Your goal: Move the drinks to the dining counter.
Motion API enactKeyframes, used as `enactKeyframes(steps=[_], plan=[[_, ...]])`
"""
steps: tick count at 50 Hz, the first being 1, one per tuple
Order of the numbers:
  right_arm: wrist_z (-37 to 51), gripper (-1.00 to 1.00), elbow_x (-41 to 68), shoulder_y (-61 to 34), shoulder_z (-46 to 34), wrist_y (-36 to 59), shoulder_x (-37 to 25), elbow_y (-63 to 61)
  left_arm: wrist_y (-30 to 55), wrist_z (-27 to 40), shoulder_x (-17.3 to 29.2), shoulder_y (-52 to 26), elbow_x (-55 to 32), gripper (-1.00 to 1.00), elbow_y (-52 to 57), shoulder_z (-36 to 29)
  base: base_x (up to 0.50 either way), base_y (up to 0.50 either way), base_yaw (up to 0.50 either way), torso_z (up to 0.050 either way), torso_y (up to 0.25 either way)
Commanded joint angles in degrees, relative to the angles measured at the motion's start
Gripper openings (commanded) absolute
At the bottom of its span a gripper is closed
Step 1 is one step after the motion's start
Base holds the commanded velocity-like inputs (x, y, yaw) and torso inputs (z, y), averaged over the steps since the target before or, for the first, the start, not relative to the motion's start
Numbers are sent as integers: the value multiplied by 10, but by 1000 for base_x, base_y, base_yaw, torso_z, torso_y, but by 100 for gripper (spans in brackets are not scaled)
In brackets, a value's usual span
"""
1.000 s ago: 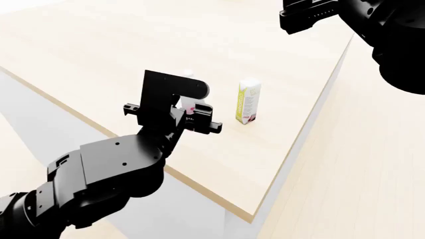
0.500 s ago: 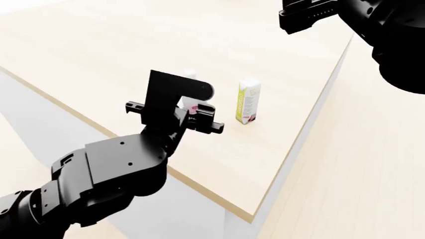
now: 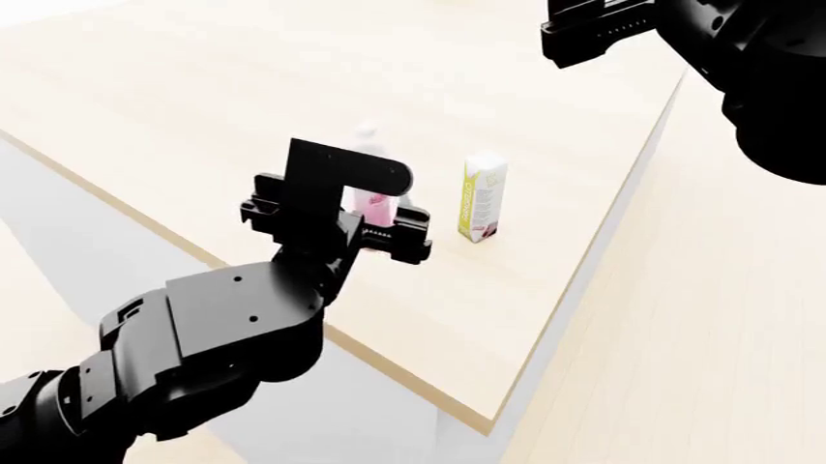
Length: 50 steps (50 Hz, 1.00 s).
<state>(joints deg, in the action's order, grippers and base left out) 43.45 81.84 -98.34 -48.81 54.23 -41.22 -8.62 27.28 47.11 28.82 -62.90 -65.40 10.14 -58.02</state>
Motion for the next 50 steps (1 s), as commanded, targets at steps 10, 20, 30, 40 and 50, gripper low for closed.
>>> enactKeyframes(steps=[10,20,30,40,50], plan=[[-3,100,-1,0,0,0,1,1,1,4,1,-2,-6,100,6,5,0,0,0,0,0],[-3,100,-2,0,1,-1,-1,1,15,27,7,-43,-42,100,57,33,0,0,0,0,0],[-1,100,-1,-2,2,-1,0,-1,44,75,18,-119,-108,100,139,77,0,0,0,0,0],[2,100,1,-11,3,4,2,-4,62,103,37,-186,-164,100,165,118,0,0,0,0,0],[-4,100,2,-38,4,14,10,-9,82,136,44,-245,-222,100,184,143,0,0,0,0,0]])
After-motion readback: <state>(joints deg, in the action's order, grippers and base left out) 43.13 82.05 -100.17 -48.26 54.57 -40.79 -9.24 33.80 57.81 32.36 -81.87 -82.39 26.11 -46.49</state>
